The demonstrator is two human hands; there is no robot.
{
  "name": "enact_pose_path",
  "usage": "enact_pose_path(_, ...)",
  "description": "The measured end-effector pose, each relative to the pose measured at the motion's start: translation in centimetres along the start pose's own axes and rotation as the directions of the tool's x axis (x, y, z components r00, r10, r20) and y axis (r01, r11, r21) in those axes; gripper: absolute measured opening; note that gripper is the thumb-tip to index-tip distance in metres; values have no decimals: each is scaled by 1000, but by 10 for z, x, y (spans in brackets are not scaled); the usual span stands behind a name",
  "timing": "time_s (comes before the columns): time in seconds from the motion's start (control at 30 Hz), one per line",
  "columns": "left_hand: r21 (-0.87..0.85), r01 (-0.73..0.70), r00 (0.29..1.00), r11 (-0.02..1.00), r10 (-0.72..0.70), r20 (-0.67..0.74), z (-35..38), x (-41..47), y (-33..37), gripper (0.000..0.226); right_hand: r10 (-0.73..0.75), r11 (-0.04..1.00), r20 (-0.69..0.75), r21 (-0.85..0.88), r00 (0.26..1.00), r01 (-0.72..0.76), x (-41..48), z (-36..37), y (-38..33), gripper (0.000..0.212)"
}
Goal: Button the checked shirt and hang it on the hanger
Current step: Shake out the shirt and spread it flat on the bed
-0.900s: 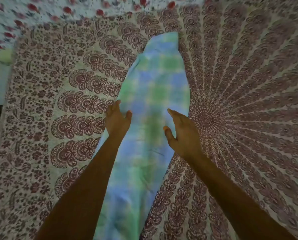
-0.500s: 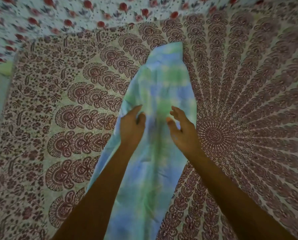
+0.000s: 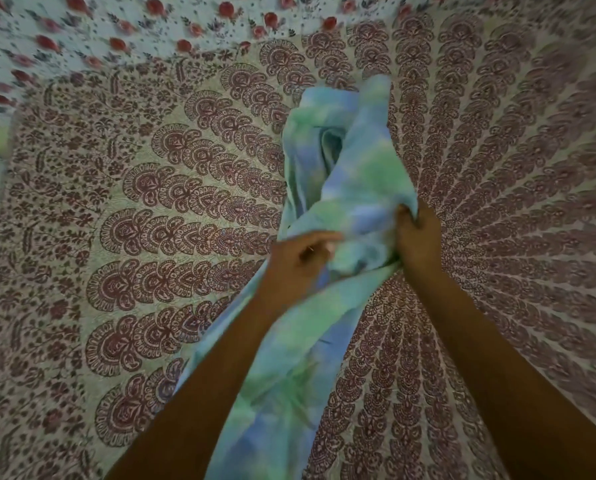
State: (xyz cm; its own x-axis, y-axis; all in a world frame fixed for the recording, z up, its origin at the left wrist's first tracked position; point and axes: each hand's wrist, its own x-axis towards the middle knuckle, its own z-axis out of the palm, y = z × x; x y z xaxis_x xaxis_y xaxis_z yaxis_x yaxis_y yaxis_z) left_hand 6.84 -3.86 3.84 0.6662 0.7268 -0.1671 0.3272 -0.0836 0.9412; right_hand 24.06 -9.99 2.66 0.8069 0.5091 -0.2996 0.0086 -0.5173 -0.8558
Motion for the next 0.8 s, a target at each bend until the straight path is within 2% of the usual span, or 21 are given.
enact_pose_path(0.07, 94, 32, 961, 995, -5, -276, -14, 20, 0, 23, 26, 999, -134, -36, 991, -31, 4, -13, 9, 29)
enact_pose_path(0.1, 155, 64, 938, 986, -6, -345, -17, 33, -2, 22, 34, 996, -204, -77, 978, -51, 8, -19, 15, 29)
enact_pose_path(0.2, 340, 236, 924, 911, -101, -369, -16, 72, -15, 22, 7, 965, -320, -245, 947, -90, 16, -33, 29, 40)
enact_pose_path(0.23, 366, 272, 922, 890, -132, -365, -16, 85, -21, 25, -43, 954, -327, -296, 944, -58, 18, -33, 31, 47)
enact_pose_path(0.3, 377, 316, 915, 871, -174, -365, -11, 110, -28, 30, -192, 924, -260, -373, 946, 85, 24, -27, 34, 52)
enact_pose_path(0.37, 352, 353, 898, 867, -208, -388, -9, 133, -33, 35, -254, 899, -151, -401, 955, 176, 31, -14, 31, 50)
enact_pose_path(0.43, 317, 391, 876, 864, -244, -415, -11, 156, -35, 37, -168, 908, -95, -402, 981, 116, 42, 1, 25, 59)
enact_pose_path(0.5, 238, 445, 848, 864, -320, -423, -13, 173, -35, 48, 2, 922, -82, -386, 997, -34, 53, 15, 19, 76)
enact_pose_path(0.57, 214, 461, 851, 861, -361, -381, -12, 188, -38, 59, 147, 920, -70, -357, 987, -162, 66, 28, 14, 89)
enact_pose_path(0.6, 225, 441, 868, 869, -350, -351, -10, 193, -37, 57, 198, 910, -73, -357, 978, -210, 70, 32, 12, 94)
enact_pose_path(0.7, 216, 297, 936, 930, -239, -260, 2, 195, -24, 54, 250, 862, -110, -426, 962, -273, 83, 38, 15, 99)
enact_pose_path(0.73, 243, 234, 964, 941, -193, -182, 7, 194, -21, 57, 237, 856, -128, -442, 963, -269, 86, 37, 18, 95)
enact_pose_path(0.8, 324, 129, 981, 937, -168, 95, 22, 187, -13, 44, 200, 869, -179, -422, 963, -259, 92, 28, 24, 74)
